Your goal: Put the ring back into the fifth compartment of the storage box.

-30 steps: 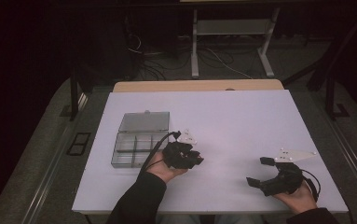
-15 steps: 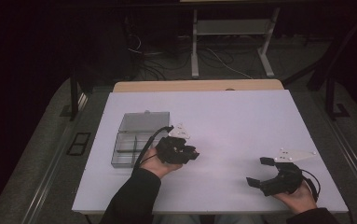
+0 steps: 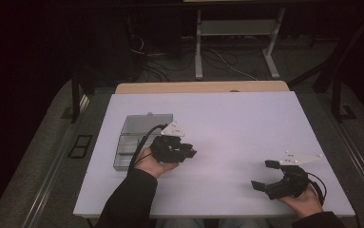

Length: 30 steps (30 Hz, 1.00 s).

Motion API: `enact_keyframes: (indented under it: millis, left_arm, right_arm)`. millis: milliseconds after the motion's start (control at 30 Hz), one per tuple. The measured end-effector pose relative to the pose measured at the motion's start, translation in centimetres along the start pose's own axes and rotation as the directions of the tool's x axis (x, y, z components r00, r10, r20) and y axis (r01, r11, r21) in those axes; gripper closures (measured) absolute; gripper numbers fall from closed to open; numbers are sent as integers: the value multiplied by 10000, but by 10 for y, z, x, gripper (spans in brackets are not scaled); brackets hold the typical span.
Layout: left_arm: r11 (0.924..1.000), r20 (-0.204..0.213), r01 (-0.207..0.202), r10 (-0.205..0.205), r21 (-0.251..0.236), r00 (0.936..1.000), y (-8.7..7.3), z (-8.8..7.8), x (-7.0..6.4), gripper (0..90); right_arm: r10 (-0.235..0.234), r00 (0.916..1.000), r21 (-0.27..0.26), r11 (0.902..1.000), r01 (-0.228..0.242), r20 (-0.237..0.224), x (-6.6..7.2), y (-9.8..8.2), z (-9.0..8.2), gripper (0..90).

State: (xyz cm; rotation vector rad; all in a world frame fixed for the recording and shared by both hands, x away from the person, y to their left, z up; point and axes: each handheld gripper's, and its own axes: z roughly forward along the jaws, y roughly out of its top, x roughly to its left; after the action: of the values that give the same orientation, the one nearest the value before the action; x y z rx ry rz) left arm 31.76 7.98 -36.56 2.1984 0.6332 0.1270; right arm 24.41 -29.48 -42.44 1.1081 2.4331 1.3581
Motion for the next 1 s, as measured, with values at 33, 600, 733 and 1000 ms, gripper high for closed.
enact_keyframes:
  millis: [33,600,733,1000]
  left_arm:
    - [10000,-8,16,-16,-37,10000,0,-2,1,701]
    - [9994,-417,176,-188,-283,9990,-7,-25,16,701]
    - [9995,-585,208,-221,-218,9980,-8,-31,19,702]
    - [9997,-799,232,-241,-120,9965,-11,-44,28,701]
  right_arm:
    - [22,10000,14,10000,-22,-1,0,0,0,3]
    - [50,10000,1,10000,-50,0,0,0,0,3]
    - [50,10000,0,10000,-50,4,0,0,0,3]
    - [-48,10000,95,9999,47,39,1,-1,1,3]
